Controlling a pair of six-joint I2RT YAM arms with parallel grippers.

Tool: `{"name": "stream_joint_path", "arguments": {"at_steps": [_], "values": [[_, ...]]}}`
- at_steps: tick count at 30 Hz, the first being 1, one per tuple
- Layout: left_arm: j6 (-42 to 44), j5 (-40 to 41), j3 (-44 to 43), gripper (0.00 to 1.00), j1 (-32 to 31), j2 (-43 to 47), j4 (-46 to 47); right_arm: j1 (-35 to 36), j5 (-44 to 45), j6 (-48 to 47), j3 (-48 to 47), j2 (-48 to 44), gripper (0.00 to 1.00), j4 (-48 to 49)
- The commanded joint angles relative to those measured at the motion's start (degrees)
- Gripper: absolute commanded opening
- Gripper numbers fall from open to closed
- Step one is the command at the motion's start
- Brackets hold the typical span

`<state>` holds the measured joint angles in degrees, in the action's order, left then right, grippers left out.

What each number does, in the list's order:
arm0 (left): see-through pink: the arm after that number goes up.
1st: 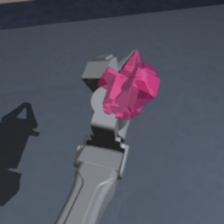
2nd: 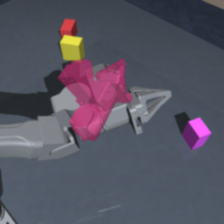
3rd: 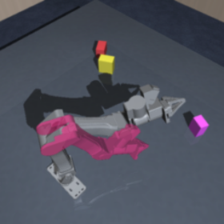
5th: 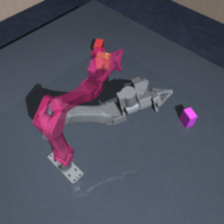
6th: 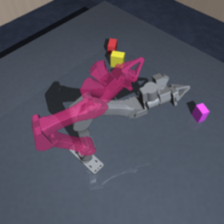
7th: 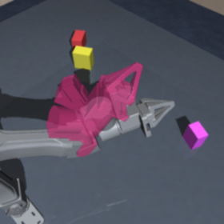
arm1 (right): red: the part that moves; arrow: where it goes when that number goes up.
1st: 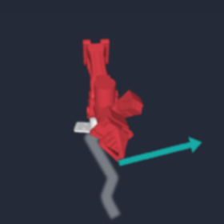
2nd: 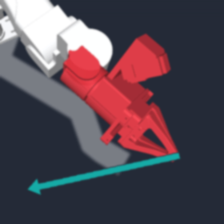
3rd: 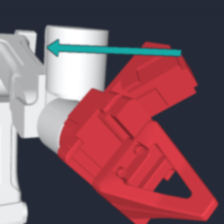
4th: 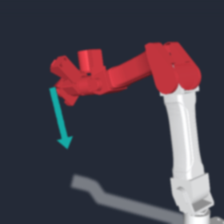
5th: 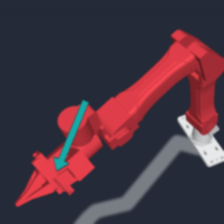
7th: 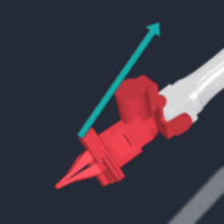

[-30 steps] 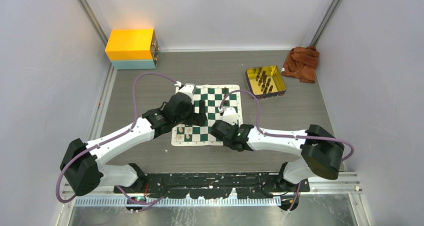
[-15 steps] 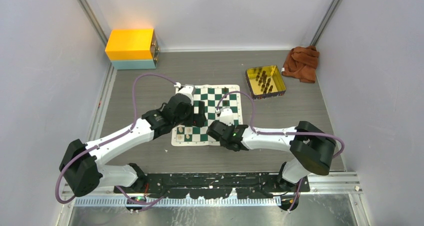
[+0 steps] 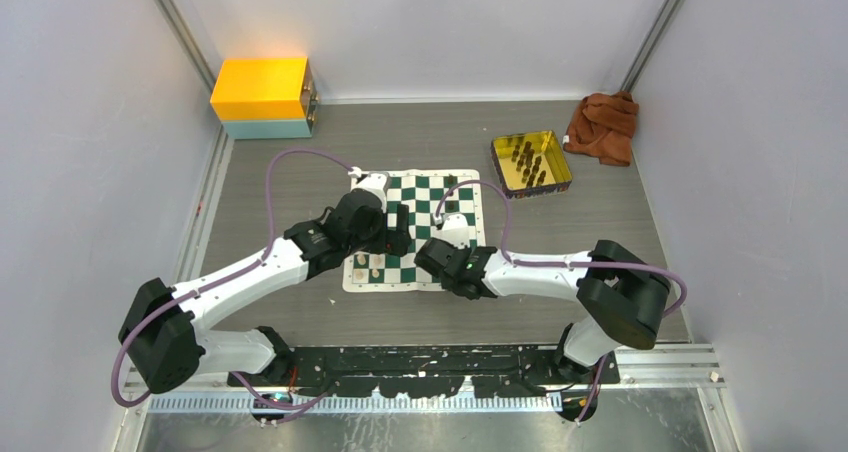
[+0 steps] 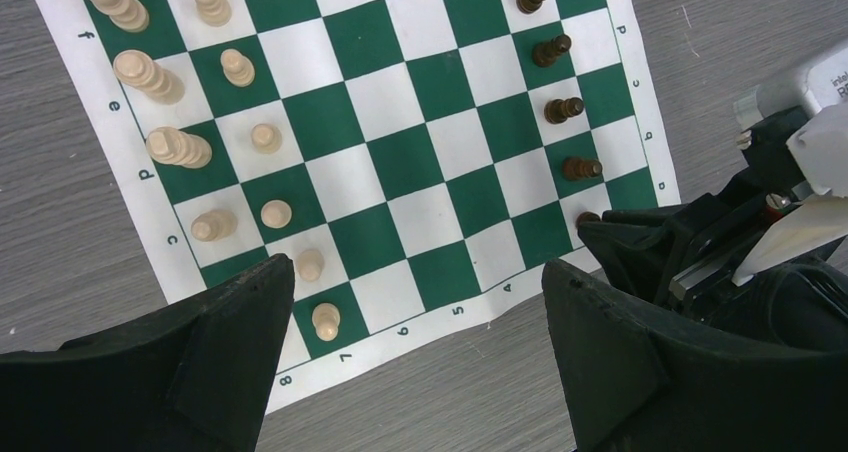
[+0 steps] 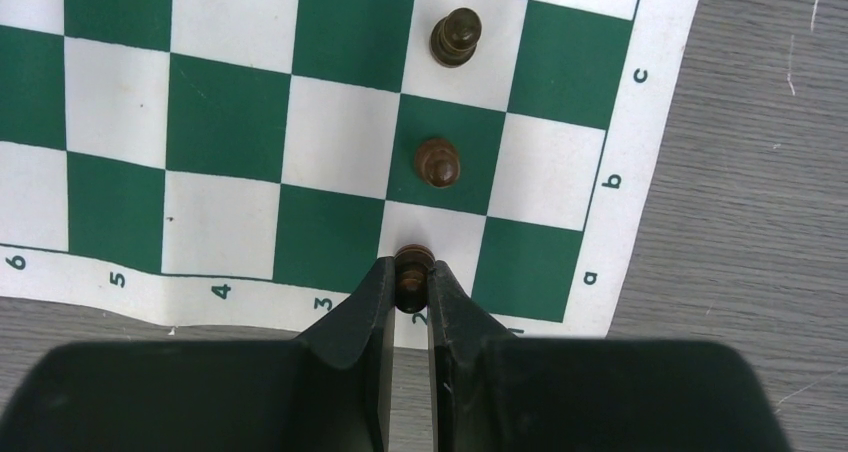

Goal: Set up the chess pieces on the board
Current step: Place the chess piece on the chessboard.

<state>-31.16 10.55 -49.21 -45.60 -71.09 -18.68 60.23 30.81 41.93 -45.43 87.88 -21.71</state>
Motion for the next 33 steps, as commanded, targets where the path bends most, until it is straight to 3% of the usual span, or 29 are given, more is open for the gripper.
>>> {"name": "stream_joint_path", "arguments": {"at_steps": [1, 10, 24, 33], "values": [[0.0, 0.7, 0.2, 0.94, 0.4, 1.7, 2.9, -0.5, 1.8, 0.0, -0.6, -1.4, 0.01, 1.9], [-0.4, 0.7, 0.4, 0.94, 0.4, 1.7, 3.0, -0.9, 1.0, 0.7, 0.4, -1.2, 0.03, 2.4], [-0.6, 0.9, 0.7, 0.94, 0.4, 1.7, 2.9, -0.9, 0.8, 0.5, 0.8, -2.4, 0.33, 2.0], [-0.7, 1.1, 0.9, 0.94, 0.4, 2.2, 2.6, -0.8, 1.2, -0.5, -0.9, -4.3, 0.34, -0.4]]}}
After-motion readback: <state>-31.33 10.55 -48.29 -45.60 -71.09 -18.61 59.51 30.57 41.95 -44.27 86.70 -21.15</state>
